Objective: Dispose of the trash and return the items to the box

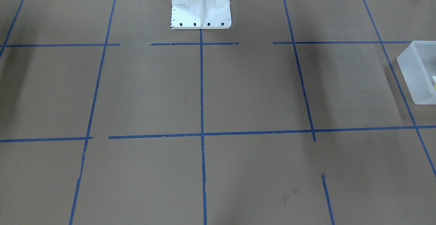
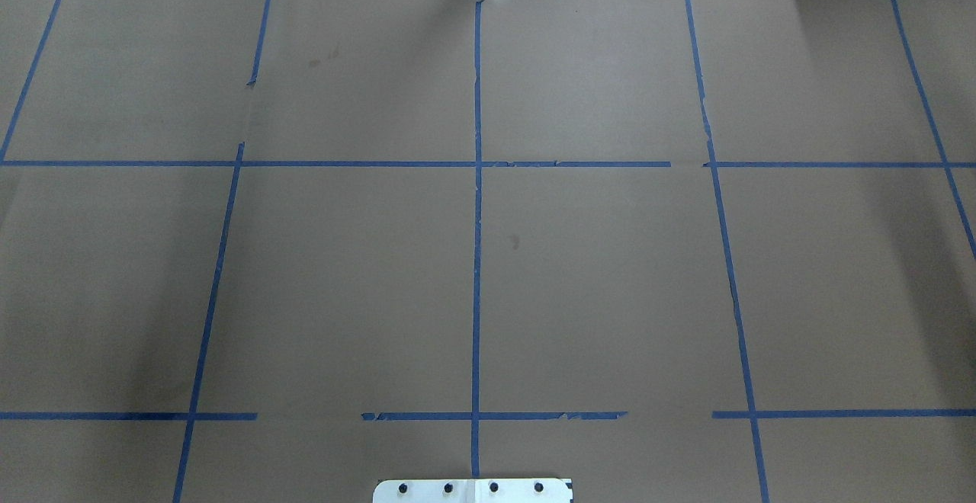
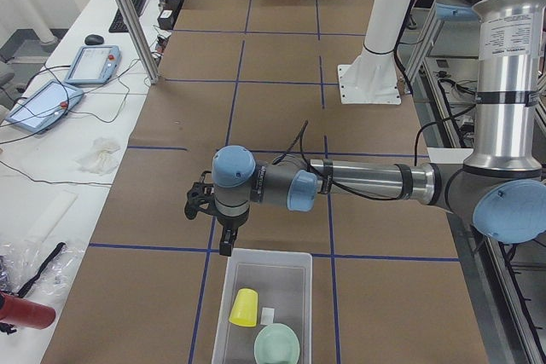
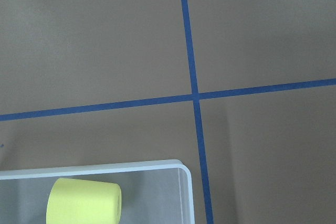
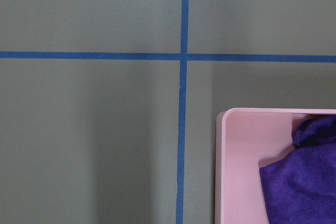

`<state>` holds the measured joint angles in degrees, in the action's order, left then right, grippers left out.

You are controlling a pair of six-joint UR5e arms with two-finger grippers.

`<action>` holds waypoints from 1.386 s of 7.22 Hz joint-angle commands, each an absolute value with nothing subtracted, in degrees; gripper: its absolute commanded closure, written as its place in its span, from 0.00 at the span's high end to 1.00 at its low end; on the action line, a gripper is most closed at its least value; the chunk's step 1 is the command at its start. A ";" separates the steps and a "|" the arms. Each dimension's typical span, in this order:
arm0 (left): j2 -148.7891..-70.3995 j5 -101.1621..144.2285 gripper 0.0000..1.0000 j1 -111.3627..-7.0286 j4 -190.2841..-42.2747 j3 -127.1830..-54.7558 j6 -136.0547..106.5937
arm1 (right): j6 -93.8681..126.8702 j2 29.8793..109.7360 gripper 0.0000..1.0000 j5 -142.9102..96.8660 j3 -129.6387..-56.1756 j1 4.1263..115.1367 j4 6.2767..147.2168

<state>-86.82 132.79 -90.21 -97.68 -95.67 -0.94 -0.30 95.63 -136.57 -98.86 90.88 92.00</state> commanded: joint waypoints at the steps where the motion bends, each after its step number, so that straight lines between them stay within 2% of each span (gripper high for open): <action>1: -86.75 132.98 1.00 -90.26 -97.65 -95.63 -2.97 | -0.26 95.71 1.00 -136.58 -98.79 90.88 92.02; 10: -86.75 132.89 1.00 -90.26 -98.17 -95.80 -7.65 | 8.44 95.45 1.00 -136.41 -99.05 90.88 91.32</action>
<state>-86.79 132.89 -90.26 -98.17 -95.79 -7.66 8.41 95.46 -136.41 -99.03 90.88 91.33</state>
